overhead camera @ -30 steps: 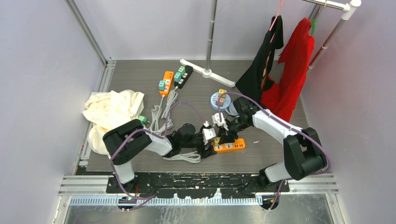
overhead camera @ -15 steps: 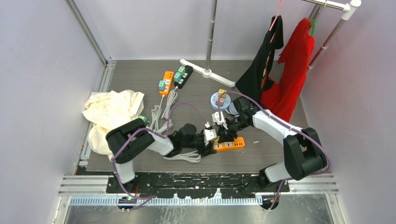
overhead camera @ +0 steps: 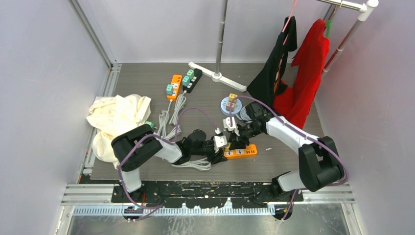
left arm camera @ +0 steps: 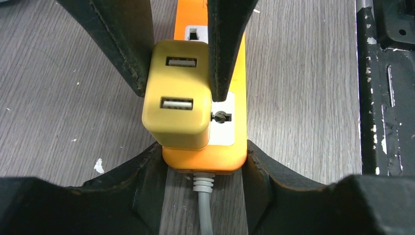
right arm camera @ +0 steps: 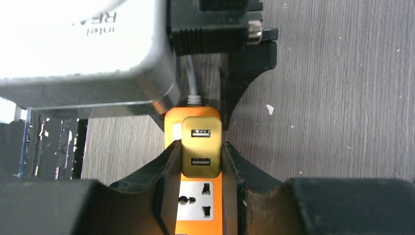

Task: Pull the plug off the socket
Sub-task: Remove the plug from the socket.

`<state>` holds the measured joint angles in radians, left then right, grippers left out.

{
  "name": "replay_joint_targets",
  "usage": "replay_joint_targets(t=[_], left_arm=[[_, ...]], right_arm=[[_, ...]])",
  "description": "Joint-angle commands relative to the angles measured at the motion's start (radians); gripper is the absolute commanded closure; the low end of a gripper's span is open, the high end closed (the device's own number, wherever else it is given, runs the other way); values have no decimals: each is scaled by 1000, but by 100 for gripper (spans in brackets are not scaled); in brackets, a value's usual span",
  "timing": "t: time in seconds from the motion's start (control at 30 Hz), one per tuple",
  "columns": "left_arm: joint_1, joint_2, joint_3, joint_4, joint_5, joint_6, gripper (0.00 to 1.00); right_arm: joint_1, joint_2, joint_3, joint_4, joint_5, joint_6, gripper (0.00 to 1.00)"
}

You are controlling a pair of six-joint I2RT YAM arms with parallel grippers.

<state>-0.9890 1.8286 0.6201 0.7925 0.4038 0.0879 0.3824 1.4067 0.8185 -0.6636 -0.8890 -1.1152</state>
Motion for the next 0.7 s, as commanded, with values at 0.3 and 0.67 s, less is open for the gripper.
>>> replay_joint_targets(t=[0.3, 0.67], left_arm=[[14, -2, 4, -30, -3, 10, 100], [28, -20, 11, -40, -31, -54, 88]], right_arm=[[-20, -58, 22, 170, -88, 125, 97], [-162, -173, -19, 13, -154, 122, 98]])
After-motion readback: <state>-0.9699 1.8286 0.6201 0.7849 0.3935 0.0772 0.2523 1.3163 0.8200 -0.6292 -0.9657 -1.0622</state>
